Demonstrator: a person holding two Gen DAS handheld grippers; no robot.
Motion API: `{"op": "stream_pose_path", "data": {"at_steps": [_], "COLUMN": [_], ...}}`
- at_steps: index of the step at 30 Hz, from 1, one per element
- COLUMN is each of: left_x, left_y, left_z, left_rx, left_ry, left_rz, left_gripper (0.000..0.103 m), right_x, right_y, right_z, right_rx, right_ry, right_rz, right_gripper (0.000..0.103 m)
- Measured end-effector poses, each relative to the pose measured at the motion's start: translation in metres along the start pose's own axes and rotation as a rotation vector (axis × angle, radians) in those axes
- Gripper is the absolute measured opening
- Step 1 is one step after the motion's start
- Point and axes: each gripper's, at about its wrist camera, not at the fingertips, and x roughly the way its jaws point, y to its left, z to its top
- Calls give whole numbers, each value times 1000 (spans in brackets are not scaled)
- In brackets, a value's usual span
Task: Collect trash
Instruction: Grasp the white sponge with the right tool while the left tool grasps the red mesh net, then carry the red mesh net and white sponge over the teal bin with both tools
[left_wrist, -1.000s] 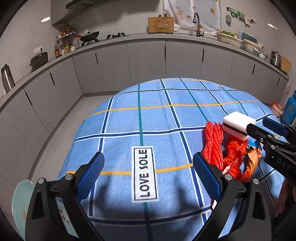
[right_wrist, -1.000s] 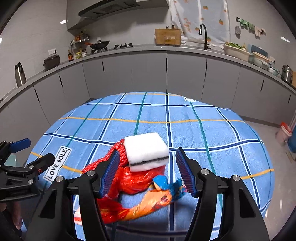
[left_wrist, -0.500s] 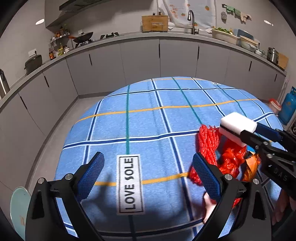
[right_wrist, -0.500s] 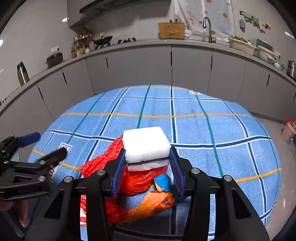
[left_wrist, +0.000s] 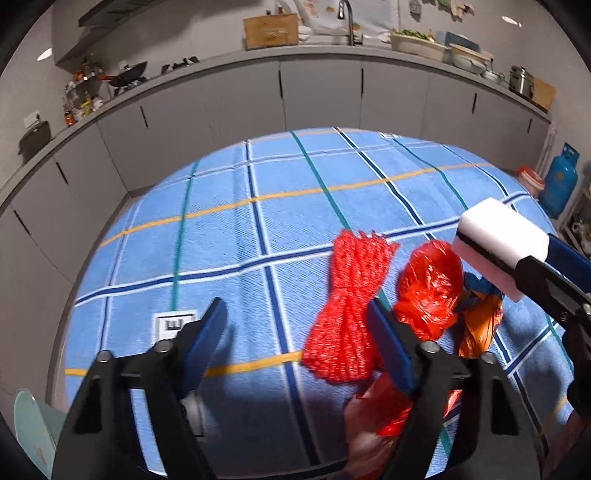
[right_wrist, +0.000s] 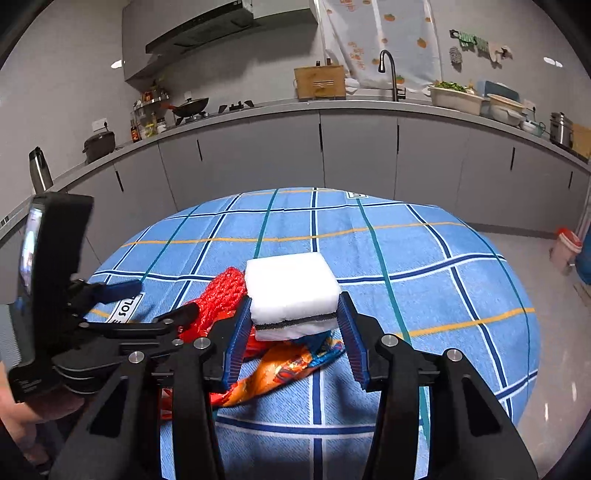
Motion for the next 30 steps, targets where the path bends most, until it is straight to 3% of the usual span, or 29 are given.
{"op": "stream_pose_path", "data": {"at_steps": [2,9,18,30], "left_x": [4,8,-35,-73], "left_y": [-3,-15,6,34], "left_z": [-1,-7,-15,-40], "left_rx": [4,37,-2,-56], "left_ry": [14,36,-36,-54], "left_rz": [-19,-91,-63,4], "left_gripper": [66,21,17,17], "right_x": [0,-3,-20,-36], "right_y": [0,2,18,53], "right_z": [0,-3,-5,-9], "right_rx": [-1,1,-11,-54], "right_ry": [-1,-9,-33,-44], "right_rz": [0,-1,10,62], "right_gripper": [47,47,47,47]}}
